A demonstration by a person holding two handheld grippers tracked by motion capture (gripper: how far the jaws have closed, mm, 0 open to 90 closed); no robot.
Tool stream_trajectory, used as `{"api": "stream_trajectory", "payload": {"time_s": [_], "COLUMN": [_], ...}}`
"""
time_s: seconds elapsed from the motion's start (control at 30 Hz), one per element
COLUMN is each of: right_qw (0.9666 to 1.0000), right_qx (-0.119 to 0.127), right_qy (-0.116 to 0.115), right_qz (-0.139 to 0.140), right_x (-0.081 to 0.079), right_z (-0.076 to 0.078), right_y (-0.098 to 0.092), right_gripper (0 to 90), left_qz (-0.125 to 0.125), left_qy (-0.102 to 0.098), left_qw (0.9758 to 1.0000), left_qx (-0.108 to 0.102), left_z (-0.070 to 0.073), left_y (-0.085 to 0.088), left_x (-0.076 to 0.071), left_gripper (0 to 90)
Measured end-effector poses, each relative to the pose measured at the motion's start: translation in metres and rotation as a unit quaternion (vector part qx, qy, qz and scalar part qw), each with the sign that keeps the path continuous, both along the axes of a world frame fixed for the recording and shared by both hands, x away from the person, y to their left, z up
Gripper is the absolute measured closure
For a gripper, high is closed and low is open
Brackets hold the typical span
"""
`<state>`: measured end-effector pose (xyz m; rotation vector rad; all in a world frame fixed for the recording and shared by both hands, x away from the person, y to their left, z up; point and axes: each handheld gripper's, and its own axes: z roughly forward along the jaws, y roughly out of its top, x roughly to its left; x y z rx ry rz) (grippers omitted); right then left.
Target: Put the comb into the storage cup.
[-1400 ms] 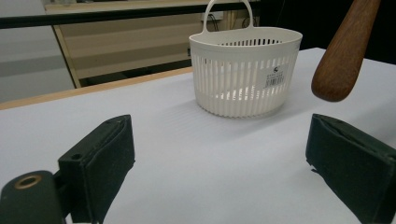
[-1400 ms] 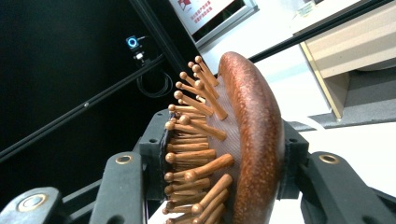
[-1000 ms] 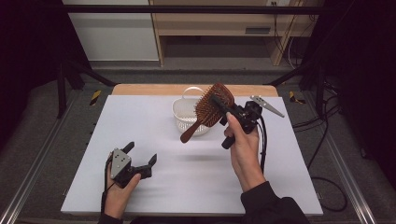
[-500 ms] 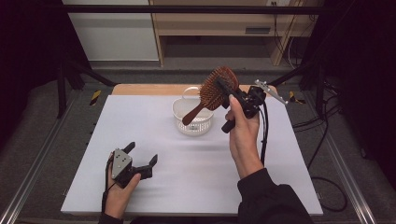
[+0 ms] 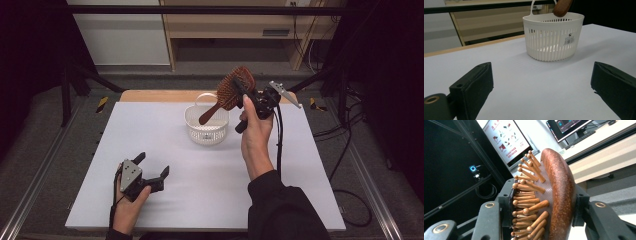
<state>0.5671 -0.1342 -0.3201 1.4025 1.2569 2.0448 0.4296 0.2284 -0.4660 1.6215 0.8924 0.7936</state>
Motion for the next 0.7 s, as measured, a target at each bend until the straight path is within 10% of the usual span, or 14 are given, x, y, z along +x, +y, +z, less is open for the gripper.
{"api": "stream_trajectory", "payload": {"time_s": [0.7], "right_qw": [0.9998], "right_qx": [-0.004], "right_qy": [0.017], "right_qz": [-0.013], "right_x": [0.021], "right_z": [-0.037], "right_y": [0.012], "right_gripper": [49.7], "left_qz": [0.002], "left_qy": [0.002], "left_qw": [0.9999], "left_qx": [-0.011], "left_z": [-0.001], "left_y": [0.002], "left_x": [0.001], "left_gripper": [1.6]}}
